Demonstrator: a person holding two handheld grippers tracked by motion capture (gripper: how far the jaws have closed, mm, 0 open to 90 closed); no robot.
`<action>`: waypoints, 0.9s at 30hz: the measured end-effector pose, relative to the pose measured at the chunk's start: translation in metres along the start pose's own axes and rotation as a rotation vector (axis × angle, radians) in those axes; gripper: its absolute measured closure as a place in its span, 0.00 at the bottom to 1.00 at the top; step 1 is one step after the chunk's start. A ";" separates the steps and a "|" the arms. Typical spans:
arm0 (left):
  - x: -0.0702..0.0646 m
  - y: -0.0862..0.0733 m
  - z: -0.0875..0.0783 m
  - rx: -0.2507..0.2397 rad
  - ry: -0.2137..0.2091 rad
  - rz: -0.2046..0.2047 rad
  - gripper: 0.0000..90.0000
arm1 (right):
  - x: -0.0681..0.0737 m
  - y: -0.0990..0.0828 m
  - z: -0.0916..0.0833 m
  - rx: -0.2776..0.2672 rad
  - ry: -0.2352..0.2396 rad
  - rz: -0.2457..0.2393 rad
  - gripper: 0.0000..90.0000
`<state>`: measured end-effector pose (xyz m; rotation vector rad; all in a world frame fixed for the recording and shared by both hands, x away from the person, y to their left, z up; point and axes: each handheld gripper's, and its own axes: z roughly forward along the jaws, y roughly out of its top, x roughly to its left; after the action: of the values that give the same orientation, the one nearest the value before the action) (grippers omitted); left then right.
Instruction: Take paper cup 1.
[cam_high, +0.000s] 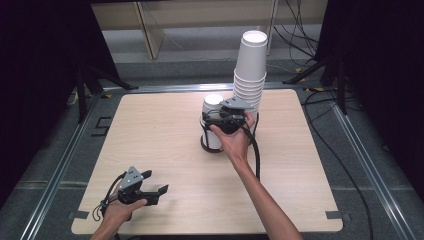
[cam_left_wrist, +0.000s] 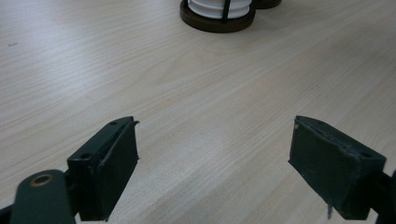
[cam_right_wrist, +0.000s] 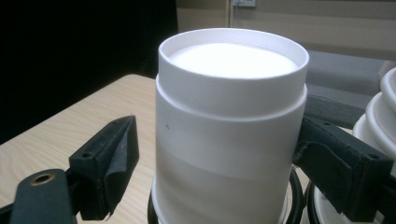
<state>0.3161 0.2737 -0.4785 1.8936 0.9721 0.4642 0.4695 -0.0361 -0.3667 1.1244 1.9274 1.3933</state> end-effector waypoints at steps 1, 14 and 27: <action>0.000 0.000 0.000 -0.004 -0.004 0.000 0.17 | 0.001 0.000 0.001 0.008 -0.015 0.012 0.17; 0.000 0.000 -0.001 0.001 0.000 -0.001 0.17 | 0.002 -0.002 0.015 0.006 -0.051 0.052 0.16; 0.000 0.000 -0.001 -0.003 -0.009 0.002 0.17 | 0.006 0.002 0.018 0.006 -0.088 0.074 0.20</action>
<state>0.3159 0.2743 -0.4781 1.8929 0.9634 0.4576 0.4806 -0.0213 -0.3709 1.2504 1.8464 1.3536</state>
